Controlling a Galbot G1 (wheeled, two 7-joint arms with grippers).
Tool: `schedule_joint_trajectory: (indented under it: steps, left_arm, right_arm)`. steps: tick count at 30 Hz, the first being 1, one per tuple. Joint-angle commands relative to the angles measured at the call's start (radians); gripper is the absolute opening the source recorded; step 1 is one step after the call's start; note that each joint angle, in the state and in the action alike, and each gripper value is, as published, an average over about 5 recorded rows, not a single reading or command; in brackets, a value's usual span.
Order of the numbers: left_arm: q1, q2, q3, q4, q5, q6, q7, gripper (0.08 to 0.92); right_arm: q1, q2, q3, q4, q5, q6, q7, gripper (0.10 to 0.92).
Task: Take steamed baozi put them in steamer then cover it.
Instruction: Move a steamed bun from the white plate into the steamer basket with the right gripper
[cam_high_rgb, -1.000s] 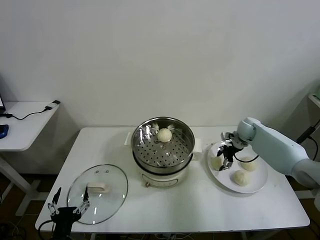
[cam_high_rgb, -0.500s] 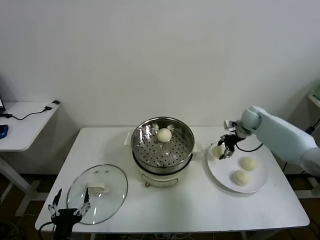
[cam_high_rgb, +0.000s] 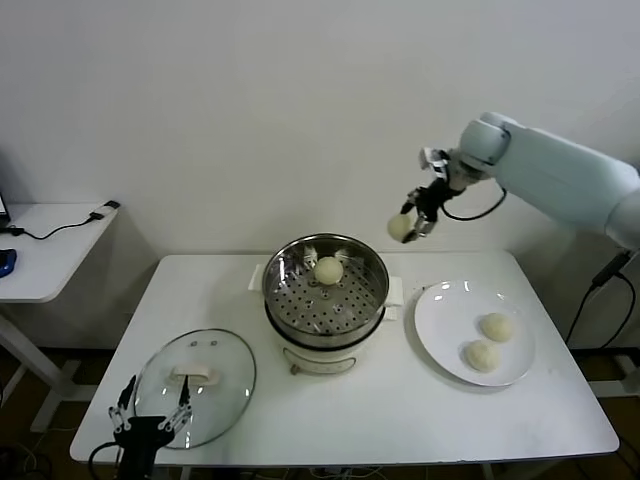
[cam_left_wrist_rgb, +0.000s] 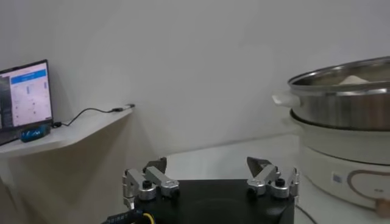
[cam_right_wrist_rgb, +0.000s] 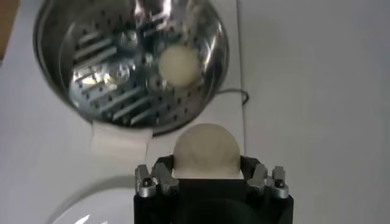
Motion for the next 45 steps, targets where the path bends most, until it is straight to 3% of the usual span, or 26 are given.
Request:
schedule_joint_trajectory:
  steps: [1, 11, 30, 37, 45]
  left_arm:
    - [0.001, 0.004, 0.005, -0.001, 0.002, -0.004, 0.001, 0.823]
    - [0.005, 0.002, -0.002, 0.005, 0.001, -0.011, 0.002, 0.823]
    - [-0.004, 0.005, -0.010, 0.018, -0.004, -0.010, 0.002, 0.823]
    - [-0.007, 0.004, -0.009, 0.022, -0.002, -0.009, 0.002, 0.823]
    - [-0.011, 0.002, -0.006, 0.020, 0.003, -0.005, 0.001, 0.823]
  right_arm:
    - [0.051, 0.247, -0.098, 0.007, 0.168, -0.058, 0.053, 0.705]
    - [-0.120, 0.351, -0.090, -0.008, 0.141, -0.077, 0.104, 0.710]
    - [-0.206, 0.348, -0.093, -0.021, 0.073, -0.070, 0.109, 0.716]
    - [-0.206, 0.343, -0.086, -0.018, 0.060, -0.074, 0.109, 0.813]
    - [-0.104, 0.252, -0.076, 0.028, 0.078, -0.063, 0.070, 0.823]
